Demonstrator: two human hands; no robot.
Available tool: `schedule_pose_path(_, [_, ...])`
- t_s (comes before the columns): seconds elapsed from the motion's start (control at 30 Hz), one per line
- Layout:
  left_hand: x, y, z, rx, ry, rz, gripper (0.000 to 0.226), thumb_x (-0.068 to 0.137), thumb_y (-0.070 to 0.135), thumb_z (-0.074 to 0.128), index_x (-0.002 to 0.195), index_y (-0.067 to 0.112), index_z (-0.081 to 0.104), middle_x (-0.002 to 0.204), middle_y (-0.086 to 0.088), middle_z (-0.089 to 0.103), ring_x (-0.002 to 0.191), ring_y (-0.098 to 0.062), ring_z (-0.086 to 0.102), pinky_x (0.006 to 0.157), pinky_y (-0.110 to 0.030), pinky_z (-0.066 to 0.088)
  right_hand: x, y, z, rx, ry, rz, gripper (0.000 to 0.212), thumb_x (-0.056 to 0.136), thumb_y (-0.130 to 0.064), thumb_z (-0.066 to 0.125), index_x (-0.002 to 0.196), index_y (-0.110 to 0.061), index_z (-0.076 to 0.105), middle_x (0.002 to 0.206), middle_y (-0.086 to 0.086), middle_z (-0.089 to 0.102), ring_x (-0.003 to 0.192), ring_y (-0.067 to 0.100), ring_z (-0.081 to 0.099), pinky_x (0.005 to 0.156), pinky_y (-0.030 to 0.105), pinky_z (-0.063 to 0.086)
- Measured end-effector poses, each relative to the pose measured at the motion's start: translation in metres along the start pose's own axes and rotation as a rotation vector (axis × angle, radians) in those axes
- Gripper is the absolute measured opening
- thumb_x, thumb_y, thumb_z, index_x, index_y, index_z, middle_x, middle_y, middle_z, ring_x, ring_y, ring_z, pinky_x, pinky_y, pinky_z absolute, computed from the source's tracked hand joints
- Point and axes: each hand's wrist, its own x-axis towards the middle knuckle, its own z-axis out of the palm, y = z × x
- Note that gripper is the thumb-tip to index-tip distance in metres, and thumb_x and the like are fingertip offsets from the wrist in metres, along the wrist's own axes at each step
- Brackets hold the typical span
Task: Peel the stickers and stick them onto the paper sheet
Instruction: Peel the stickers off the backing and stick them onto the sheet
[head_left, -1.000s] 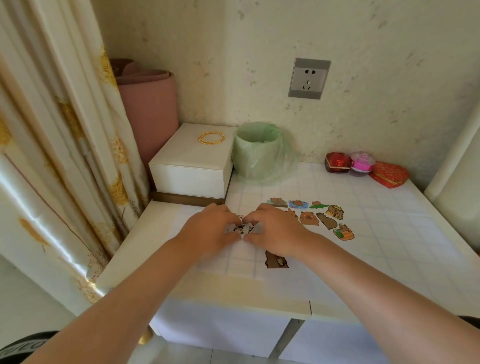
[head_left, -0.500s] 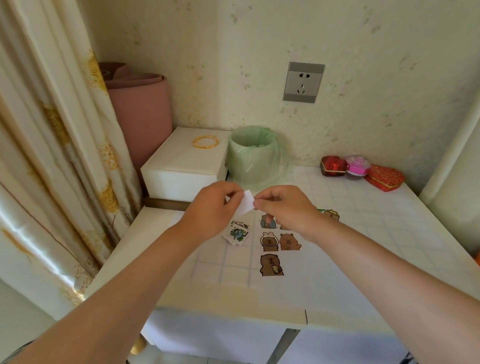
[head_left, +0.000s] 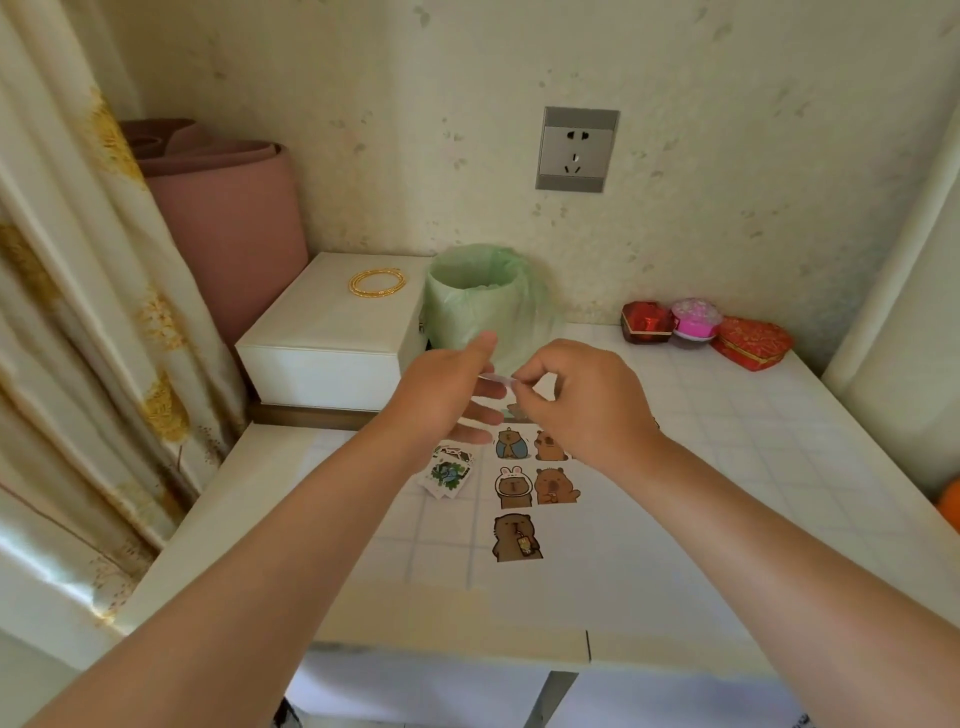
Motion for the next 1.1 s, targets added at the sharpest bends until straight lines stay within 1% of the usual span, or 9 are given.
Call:
schedule_pose_path(0.1, [0.001, -0.001, 0.005, -0.043, 0.000, 0.079, 0.017, 0.095, 0.017, 0.064, 0.111, 0.010, 0.064, 0.101, -0.013, 0.072, 0.070, -0.014, 0.074, 0.059, -0.025, 0.059, -0.002, 0.005, -0.001, 0.013, -0.038, -0.079, 0.003, 0.084, -0.030, 0.075, 0.085, -0.033, 0.073, 0.088, -0.019, 0.063, 0.065, -0.008, 0.053, 0.056, 0.017, 0.035])
schedule_pose_path(0.17, [0.004, -0.003, 0.007, -0.001, 0.048, 0.118, 0.024, 0.090, 0.005, 0.067, 0.112, 0.012, 0.065, 0.099, -0.014, 0.070, 0.067, -0.015, 0.073, 0.057, -0.021, 0.057, -0.004, 0.009, -0.004, 0.071, -0.112, -0.052, 0.011, 0.082, -0.040, 0.077, 0.091, -0.034, 0.074, 0.095, -0.019, 0.062, 0.066, -0.001, 0.057, 0.058, 0.022, 0.042])
schedule_pose_path(0.33, [0.004, 0.000, 0.015, 0.108, 0.063, 0.177, 0.009, 0.089, 0.011, 0.071, 0.098, 0.013, 0.069, 0.087, -0.003, 0.076, 0.068, -0.015, 0.074, 0.052, -0.018, 0.049, -0.001, 0.019, -0.019, 0.285, -0.115, 0.242, 0.016, 0.092, -0.030, 0.069, 0.107, -0.032, 0.071, 0.103, -0.016, 0.066, 0.064, 0.007, 0.061, 0.062, 0.021, 0.045])
schedule_pose_path(0.47, [0.000, 0.002, 0.023, 0.070, 0.048, 0.259, 0.007, 0.090, 0.013, 0.070, 0.089, 0.019, 0.071, 0.072, 0.007, 0.074, 0.057, -0.006, 0.068, 0.052, -0.012, 0.048, 0.000, 0.022, -0.031, 0.535, -0.197, 0.452, 0.009, 0.094, -0.021, 0.067, 0.095, -0.022, 0.076, 0.086, -0.003, 0.076, 0.054, 0.010, 0.058, 0.057, 0.028, 0.049])
schedule_pose_path(0.73, [0.000, 0.003, 0.040, 0.053, -0.021, 0.331, 0.012, 0.090, 0.010, 0.069, 0.088, 0.021, 0.076, 0.071, 0.006, 0.071, 0.054, 0.002, 0.060, 0.049, -0.010, 0.044, -0.003, 0.027, -0.041, 0.648, -0.216, 0.497, 0.007, 0.092, -0.015, 0.070, 0.093, -0.011, 0.075, 0.077, 0.003, 0.075, 0.052, 0.014, 0.053, 0.046, 0.025, 0.046])
schedule_pose_path(0.83, [0.001, 0.005, 0.045, 0.028, -0.027, 0.260, 0.012, 0.095, 0.020, 0.064, 0.093, 0.018, 0.076, 0.076, 0.002, 0.072, 0.057, 0.000, 0.064, 0.052, -0.013, 0.048, -0.002, 0.032, -0.042, 0.608, -0.194, 0.479, 0.006, 0.091, -0.016, 0.071, 0.093, -0.012, 0.076, 0.076, 0.002, 0.075, 0.053, 0.016, 0.052, 0.048, 0.024, 0.045])
schedule_pose_path(0.93, [0.004, 0.008, 0.044, -0.123, -0.117, 0.010, 0.028, 0.101, 0.035, 0.052, 0.098, 0.015, 0.072, 0.088, -0.005, 0.075, 0.073, -0.013, 0.071, 0.060, -0.025, 0.055, -0.002, 0.037, -0.043, 0.561, -0.159, 0.427, 0.006, 0.093, -0.016, 0.070, 0.092, -0.018, 0.075, 0.070, -0.005, 0.071, 0.052, 0.012, 0.053, 0.051, 0.023, 0.045])
schedule_pose_path(1.03, [0.007, 0.003, 0.039, -0.210, -0.302, -0.131, 0.023, 0.099, 0.028, 0.057, 0.112, 0.010, 0.065, 0.103, -0.013, 0.073, 0.087, -0.022, 0.072, 0.059, -0.025, 0.056, -0.002, 0.040, -0.041, 0.462, -0.133, 0.337, 0.011, 0.093, -0.019, 0.069, 0.088, -0.027, 0.073, 0.079, -0.007, 0.069, 0.052, 0.007, 0.057, 0.052, 0.018, 0.046])
schedule_pose_path(1.1, [0.007, -0.001, 0.037, -0.250, -0.393, -0.180, 0.021, 0.096, 0.023, 0.062, 0.112, 0.011, 0.066, 0.104, -0.014, 0.073, 0.084, -0.021, 0.070, 0.059, -0.022, 0.054, -0.004, 0.040, -0.040, 0.441, -0.143, 0.302, 0.013, 0.093, -0.020, 0.068, 0.086, -0.030, 0.071, 0.088, -0.004, 0.070, 0.055, 0.007, 0.059, 0.054, 0.018, 0.047])
